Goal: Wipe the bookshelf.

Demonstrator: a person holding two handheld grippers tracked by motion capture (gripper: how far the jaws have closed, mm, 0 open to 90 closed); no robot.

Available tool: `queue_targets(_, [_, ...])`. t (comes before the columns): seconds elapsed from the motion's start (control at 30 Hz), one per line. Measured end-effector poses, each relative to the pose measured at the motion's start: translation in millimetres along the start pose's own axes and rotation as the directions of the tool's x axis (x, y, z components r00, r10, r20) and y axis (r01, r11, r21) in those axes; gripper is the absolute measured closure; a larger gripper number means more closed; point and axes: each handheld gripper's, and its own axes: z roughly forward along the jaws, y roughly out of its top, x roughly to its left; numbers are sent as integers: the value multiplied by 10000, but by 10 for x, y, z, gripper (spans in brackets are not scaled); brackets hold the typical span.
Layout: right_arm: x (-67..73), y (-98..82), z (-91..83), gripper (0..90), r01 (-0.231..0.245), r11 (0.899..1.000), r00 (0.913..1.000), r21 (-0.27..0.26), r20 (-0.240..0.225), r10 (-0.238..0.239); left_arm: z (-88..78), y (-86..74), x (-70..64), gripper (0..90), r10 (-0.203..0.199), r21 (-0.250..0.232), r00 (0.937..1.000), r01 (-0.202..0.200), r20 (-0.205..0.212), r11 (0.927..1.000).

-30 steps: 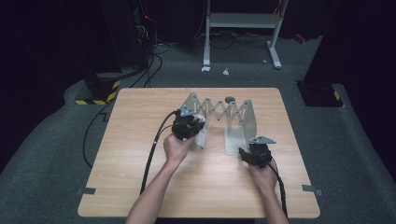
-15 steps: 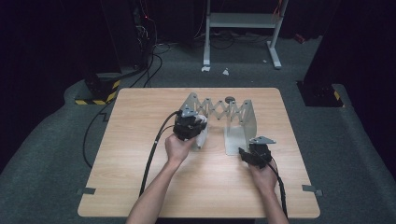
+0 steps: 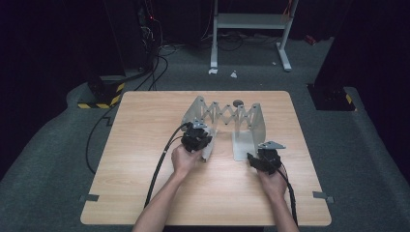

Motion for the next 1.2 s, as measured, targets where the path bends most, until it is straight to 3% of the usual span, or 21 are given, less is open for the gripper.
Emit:
queue_targets(0.4, [1, 0, 0, 476, 9, 10000, 10000, 1, 2, -9, 72, -315, 105, 842, -320, 660, 9994, 330, -166, 9973])
queue_targets(0.7, [1, 0, 0, 476, 8, 10000, 10000, 2, 0, -8, -54, -467, 53, 845, -214, 1127, 9997, 221, -79, 9934])
queue_targets(0.87, [1, 0, 0, 477, 12, 10000, 10000, 0, -6, -12, -39, -410, 59, 844, -392, 1050, 9989, 415, -245, 9936])
queue_targets(1.1, [0, 0, 0, 478, 14, 10000, 10000, -1, -11, -14, 159, -185, 35, 842, -298, 875, 9986, 336, -436, 9956])
queue_targets(1.2, [1, 0, 0, 478, 5, 10000, 10000, 3, -11, -5, 252, -164, 61, 843, -356, 1123, 9982, 407, -477, 9928])
